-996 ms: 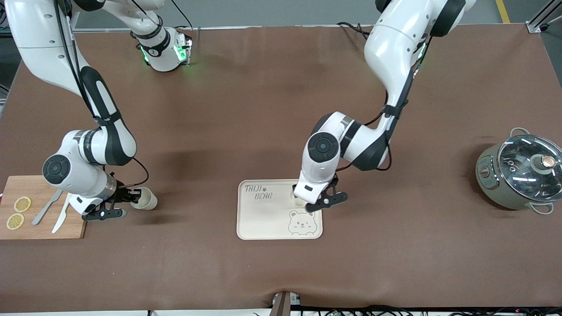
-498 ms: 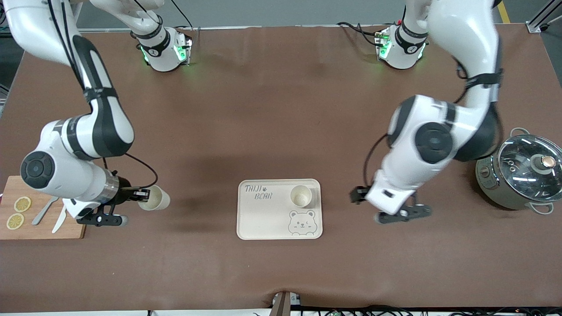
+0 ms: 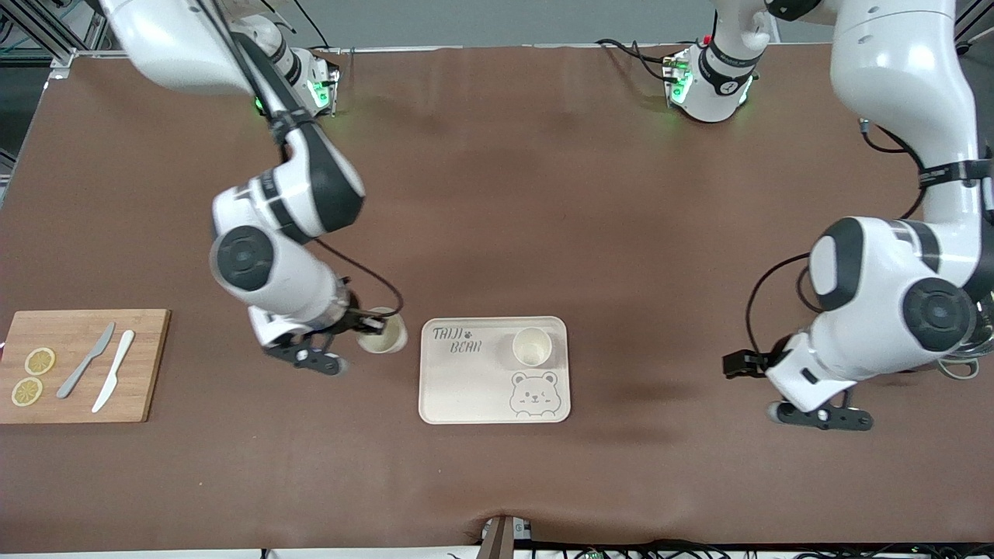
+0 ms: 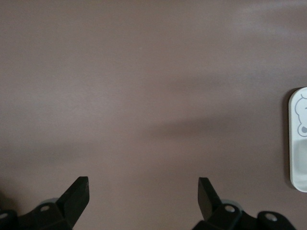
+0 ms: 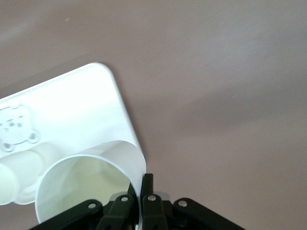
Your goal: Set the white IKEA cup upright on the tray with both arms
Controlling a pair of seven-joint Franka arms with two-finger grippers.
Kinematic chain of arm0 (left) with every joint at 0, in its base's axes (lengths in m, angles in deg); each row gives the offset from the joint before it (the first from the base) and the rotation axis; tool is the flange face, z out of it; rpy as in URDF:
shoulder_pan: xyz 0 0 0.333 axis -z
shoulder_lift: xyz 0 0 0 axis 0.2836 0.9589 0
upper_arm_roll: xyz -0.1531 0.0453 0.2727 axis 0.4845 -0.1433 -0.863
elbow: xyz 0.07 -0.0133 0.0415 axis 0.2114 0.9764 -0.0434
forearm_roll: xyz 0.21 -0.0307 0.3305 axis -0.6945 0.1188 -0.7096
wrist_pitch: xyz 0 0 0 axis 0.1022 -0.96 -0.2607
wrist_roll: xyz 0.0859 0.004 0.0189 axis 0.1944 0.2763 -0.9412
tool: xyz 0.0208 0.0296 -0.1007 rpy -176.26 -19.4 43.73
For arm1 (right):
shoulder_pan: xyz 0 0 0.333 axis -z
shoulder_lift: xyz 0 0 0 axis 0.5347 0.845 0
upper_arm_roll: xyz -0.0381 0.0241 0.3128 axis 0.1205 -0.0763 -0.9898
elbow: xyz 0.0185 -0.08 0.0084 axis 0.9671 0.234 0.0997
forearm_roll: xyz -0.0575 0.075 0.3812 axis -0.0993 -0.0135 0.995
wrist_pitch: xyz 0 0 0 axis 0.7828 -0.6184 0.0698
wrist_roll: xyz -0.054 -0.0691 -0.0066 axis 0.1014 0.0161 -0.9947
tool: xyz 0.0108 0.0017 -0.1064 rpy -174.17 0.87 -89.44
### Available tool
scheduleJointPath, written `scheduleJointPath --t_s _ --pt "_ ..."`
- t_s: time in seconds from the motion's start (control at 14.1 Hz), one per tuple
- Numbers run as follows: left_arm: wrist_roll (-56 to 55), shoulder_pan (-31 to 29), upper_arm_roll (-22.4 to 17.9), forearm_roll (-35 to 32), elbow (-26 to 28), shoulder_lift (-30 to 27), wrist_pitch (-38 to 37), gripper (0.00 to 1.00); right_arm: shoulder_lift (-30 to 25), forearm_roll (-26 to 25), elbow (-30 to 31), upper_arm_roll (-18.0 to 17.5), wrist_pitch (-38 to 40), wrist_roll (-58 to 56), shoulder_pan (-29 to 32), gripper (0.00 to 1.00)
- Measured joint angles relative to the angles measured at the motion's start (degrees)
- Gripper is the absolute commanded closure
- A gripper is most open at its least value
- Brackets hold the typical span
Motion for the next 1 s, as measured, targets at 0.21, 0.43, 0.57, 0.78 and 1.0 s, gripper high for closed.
scheduleJointPath --t_s 0.21,0.43,0.57,0.78,1.0 --pt "0.4 -1.1 -0.1 0.3 -1.1 -5.1 -5.8 0.00 3.1 -0.1 -0.9 0.2 -6.0 6.3 -4.2 1.00" --pt "0.5 -4.3 -0.2 1.1 -1.7 -14.9 -16.7 0.00 6.1 -0.2 -1.2 0.4 -10.2 7.5 -5.3 1.00" --pt "3.6 -7.7 -0.2 1.4 -1.3 -20.8 -23.0 0.00 7.6 -0.2 -1.4 0.9 -11.7 7.5 -5.3 1.00" --pt "6.2 -9.0 -0.1 1.6 2.4 -25.9 -24.4 0.00 9.5 -1.0 -1.5 1.1 -13.8 7.5 -5.2 1.00" --pt "6.0 -8.5 2.1 1.3 7.0 -26.9 -21.5 0.00 11.3 -2.5 -1.5 1.1 -15.4 7.5 -5.3 1.00"
